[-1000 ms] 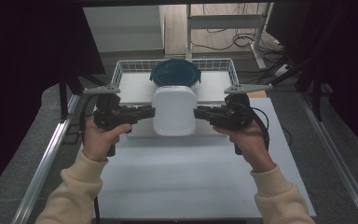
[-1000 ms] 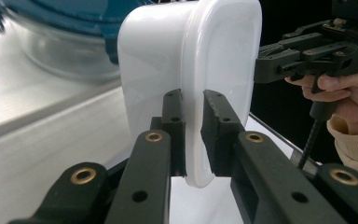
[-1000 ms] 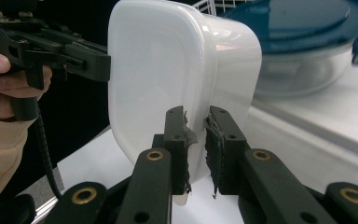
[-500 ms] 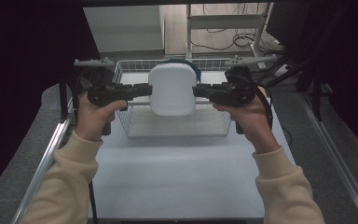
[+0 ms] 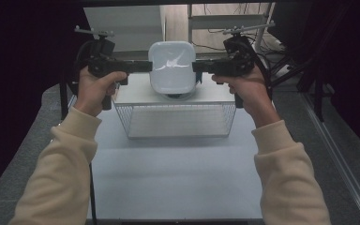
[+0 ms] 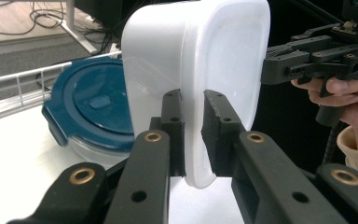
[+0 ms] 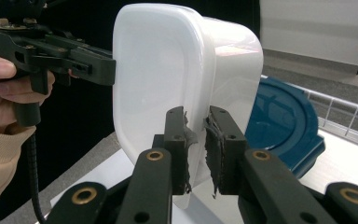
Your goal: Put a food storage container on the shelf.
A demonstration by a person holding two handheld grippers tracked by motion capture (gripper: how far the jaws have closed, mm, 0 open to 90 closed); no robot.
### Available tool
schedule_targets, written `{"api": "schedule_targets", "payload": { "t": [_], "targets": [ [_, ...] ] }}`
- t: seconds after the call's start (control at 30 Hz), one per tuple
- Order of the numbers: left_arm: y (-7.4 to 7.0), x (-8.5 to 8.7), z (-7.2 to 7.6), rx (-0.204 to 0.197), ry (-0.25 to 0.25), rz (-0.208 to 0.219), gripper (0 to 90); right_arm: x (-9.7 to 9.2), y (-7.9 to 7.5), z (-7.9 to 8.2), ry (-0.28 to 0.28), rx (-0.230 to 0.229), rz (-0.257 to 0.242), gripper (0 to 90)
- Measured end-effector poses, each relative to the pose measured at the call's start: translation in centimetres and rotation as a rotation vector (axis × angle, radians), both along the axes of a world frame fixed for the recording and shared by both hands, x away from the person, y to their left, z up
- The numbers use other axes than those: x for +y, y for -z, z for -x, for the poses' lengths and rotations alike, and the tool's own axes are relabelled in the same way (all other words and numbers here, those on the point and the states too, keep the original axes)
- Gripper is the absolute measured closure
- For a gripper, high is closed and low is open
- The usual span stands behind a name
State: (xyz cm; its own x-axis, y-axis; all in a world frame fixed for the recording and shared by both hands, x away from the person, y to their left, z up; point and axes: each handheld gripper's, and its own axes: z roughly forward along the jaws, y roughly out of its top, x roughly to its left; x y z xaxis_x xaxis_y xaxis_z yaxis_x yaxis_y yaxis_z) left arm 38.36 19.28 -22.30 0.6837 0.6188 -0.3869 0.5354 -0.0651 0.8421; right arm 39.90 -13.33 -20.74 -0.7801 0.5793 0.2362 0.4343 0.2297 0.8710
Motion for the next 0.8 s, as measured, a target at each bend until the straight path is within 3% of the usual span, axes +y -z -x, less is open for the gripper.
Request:
{"api": "schedule_targets", "payload": {
  "t": [0.17, 0.33, 0.37, 0.47, 0.53, 0.63, 0.7, 0.8],
  "targets": [
    [-0.2, 0.0, -1.5, 0.033, -0.009, 0.000, 79.2, 0.3, -0.4, -1.8, 0.018, 0.036, 0.002, 78.1],
    [0.9, -0.1, -4.0, 0.110, -0.012, 0.015, 79.2, 0.4, 0.3, -3.8, 0.043, 0.102, 0.004, 77.9],
    [0.9, -0.1, -4.0, 0.110, -0.012, 0.015, 79.2, 0.4, 0.3, -3.8, 0.043, 0.102, 0.004, 77.9],
    [1.4, 0.2, -5.6, 0.159, 0.000, 0.100, 79.4, 0.1, 0.9, -5.5, 0.058, 0.163, -0.033, 76.0],
    [1.5, 0.3, -6.4, 0.186, 0.000, 0.129, 78.8, 0.0, 1.0, -6.4, 0.065, 0.197, -0.047, 74.6],
    [1.7, 0.4, -7.3, 0.211, -0.012, 0.137, 75.9, 0.2, 1.1, -7.3, 0.072, 0.227, -0.064, 73.2],
    [2.0, 0.5, -8.1, 0.252, -0.029, 0.161, 75.2, 0.5, 1.1, -8.0, 0.087, 0.254, -0.072, 71.7],
    [2.8, 0.7, -9.3, 0.304, -0.045, 0.225, 73.4, 0.7, 1.5, -9.6, 0.127, 0.341, -0.100, 69.6]
  ]
}}
